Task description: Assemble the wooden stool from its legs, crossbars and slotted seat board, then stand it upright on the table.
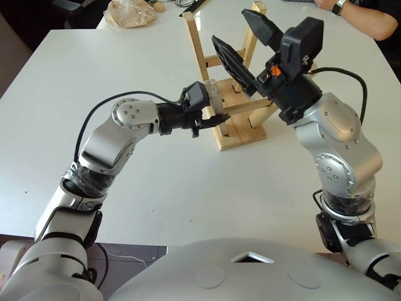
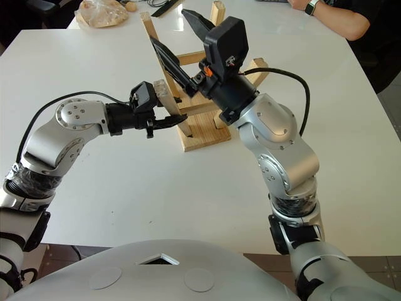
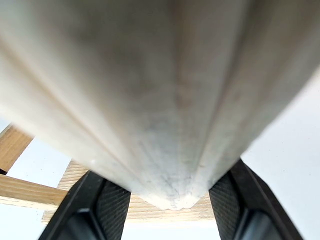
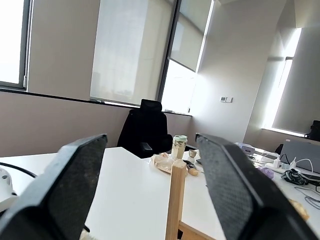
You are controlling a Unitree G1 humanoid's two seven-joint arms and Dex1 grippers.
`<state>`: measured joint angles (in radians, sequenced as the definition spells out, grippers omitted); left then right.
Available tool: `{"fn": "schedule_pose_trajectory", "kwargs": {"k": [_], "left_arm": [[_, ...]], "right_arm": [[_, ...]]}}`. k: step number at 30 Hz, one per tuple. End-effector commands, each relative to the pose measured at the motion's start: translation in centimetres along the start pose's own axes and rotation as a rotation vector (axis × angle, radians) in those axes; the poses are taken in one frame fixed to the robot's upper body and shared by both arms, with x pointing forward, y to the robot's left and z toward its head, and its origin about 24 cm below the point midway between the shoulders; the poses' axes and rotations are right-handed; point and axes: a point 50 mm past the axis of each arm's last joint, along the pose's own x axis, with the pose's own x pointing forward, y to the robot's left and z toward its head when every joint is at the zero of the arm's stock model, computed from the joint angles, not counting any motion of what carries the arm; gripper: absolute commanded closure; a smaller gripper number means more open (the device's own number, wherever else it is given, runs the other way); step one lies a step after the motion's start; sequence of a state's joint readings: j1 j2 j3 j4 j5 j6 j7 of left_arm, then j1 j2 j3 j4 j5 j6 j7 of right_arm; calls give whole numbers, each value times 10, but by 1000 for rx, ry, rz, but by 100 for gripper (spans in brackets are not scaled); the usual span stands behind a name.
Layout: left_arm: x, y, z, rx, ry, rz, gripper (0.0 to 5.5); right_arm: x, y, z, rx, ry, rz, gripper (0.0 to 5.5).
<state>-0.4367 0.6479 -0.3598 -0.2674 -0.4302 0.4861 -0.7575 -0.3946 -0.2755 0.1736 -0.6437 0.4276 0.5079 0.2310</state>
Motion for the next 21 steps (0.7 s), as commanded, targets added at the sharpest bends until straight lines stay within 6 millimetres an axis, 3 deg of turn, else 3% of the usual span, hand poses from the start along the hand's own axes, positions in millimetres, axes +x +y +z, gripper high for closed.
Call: {"fn": "schedule_pose_trajectory", "kwargs": {"k": [1,6,9,11,14,17,19,21], "left_arm": [[-3,-9,-50,-106,258,16,345],[-2,-10,-50,-107,253,24,345],[-1,-11,-50,-107,252,17,345],[0,-11,-49,-105,252,13,345],[-1,-11,-49,-104,252,16,345],[0,-11,-50,-103,253,17,345],[0,-10,-50,-103,253,20,345],[-1,-9,-50,-102,255,24,345]], "right_arm": [[4,-7,-2,-30,-10,-50,220],[-20,-11,-81,-114,315,-92,220],[-53,6,-141,-103,572,-57,220],[-67,19,-159,-95,644,-31,220],[-69,35,-161,-76,641,32,220],[-53,28,-146,-63,553,2,220],[-37,15,-122,-23,421,-39,220],[-18,-2,-83,49,219,-88,220]]}}
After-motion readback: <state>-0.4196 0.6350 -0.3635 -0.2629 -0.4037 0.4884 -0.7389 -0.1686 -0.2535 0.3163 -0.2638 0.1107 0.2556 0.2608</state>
